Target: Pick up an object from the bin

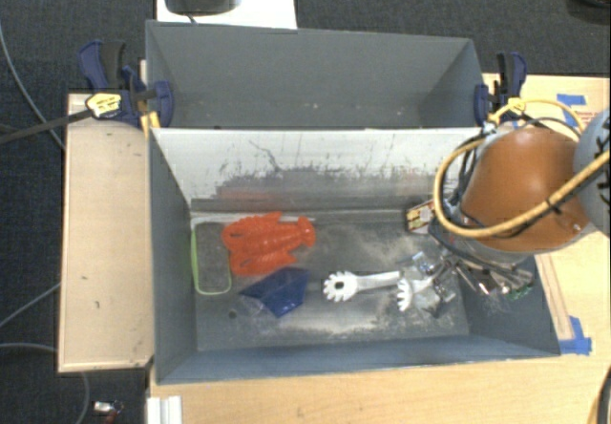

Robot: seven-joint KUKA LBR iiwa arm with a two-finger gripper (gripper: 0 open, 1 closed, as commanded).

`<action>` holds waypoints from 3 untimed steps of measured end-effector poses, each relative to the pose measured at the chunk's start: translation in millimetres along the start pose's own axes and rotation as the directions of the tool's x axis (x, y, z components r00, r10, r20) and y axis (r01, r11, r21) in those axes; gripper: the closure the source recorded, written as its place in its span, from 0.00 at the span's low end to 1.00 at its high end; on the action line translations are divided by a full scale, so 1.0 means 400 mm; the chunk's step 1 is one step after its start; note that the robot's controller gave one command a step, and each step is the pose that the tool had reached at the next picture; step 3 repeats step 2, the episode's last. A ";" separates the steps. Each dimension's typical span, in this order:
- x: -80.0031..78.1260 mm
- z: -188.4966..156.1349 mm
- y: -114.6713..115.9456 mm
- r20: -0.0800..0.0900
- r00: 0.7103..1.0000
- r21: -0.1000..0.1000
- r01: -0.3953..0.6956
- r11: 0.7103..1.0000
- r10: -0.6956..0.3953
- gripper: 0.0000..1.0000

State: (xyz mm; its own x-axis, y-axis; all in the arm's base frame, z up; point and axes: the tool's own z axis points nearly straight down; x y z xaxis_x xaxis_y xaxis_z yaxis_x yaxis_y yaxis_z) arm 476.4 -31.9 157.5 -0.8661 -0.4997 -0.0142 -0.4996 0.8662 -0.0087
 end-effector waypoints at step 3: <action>-0.002 -0.099 -0.001 0.000 1.000 0.000 -0.005 1.000 0.005 1.00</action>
Offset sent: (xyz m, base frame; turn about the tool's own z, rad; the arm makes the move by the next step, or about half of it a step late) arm -0.0004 -0.0001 0.0508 0.0015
